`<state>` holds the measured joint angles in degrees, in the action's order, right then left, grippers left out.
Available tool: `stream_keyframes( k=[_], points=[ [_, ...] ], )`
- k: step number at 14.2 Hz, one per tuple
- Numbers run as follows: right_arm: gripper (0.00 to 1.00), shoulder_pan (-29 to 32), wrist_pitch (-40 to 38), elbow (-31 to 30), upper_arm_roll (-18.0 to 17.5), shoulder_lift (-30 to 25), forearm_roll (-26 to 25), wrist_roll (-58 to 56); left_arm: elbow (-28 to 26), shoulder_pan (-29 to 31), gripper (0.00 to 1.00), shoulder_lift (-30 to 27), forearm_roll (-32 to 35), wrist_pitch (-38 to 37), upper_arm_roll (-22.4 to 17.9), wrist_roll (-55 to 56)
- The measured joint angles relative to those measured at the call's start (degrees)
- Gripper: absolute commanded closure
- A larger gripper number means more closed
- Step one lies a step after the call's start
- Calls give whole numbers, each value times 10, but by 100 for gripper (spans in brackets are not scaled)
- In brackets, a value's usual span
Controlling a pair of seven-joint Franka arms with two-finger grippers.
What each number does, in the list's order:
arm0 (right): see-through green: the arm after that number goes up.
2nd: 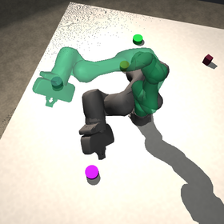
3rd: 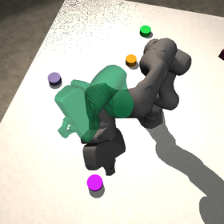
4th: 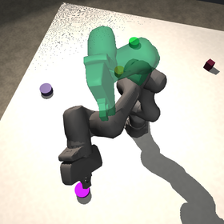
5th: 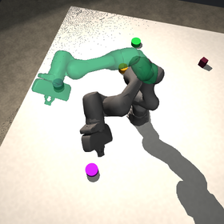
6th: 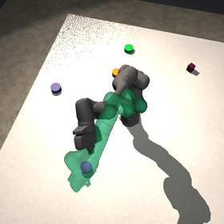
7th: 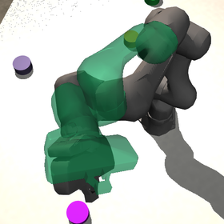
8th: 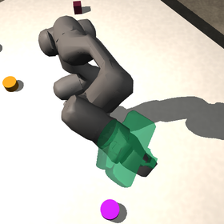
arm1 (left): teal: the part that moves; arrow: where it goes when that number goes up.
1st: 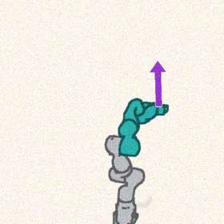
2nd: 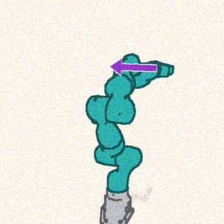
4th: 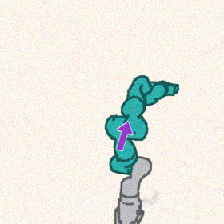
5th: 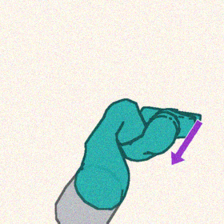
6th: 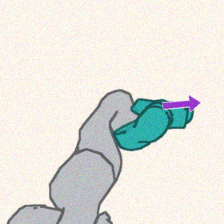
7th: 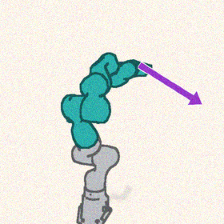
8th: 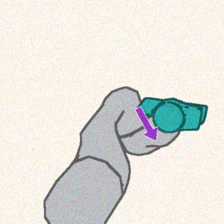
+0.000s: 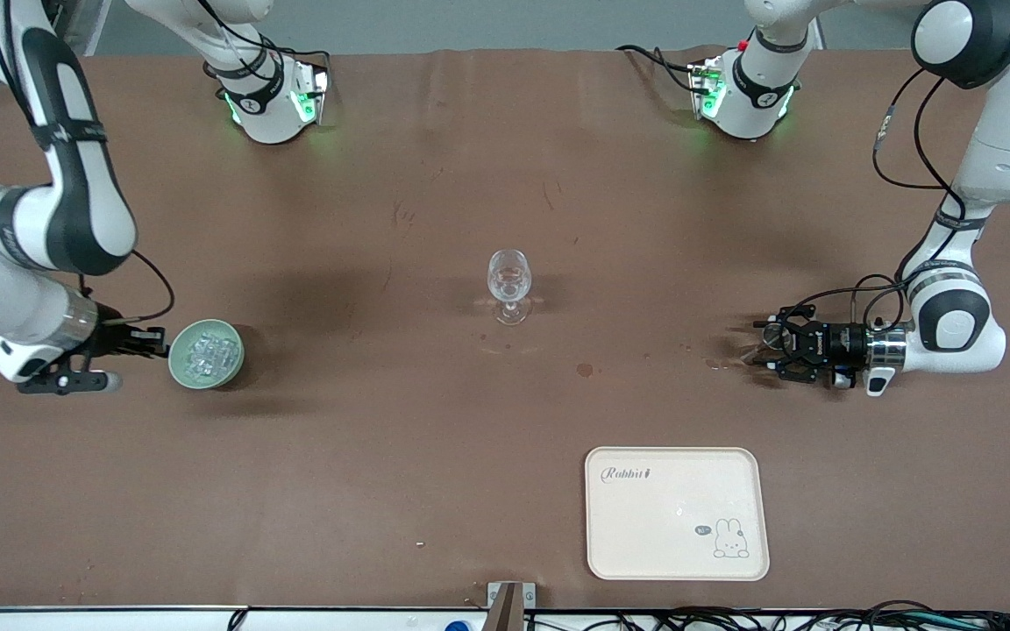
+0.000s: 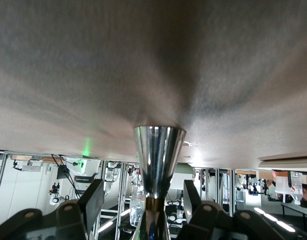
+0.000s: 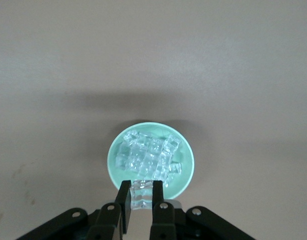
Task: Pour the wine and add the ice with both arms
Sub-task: 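Lift the ice cube with the right gripper while the left gripper lifts the jigger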
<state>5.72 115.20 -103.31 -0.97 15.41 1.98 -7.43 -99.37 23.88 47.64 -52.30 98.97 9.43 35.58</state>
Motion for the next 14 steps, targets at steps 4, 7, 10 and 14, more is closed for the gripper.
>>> stream_keyframes(
  k=[4, 7, 10, 14],
  points=[
    [90, 1, -132, 107, 2, -23, 0, 0, 1, 6, 40, 6, -13, -10, 0, -10],
    [89, -1, -158, 128, -2, -54, 0, 0, 2, 6, 45, 6, -20, -13, 0, -10],
    [89, -24, -164, 128, -4, -79, 0, 0, 3, 11, 50, 6, -20, -14, 0, -10],
    [91, -52, -164, 128, -5, -89, 0, 14, 3, 21, 50, 7, -20, -15, 0, -10]
  ],
)
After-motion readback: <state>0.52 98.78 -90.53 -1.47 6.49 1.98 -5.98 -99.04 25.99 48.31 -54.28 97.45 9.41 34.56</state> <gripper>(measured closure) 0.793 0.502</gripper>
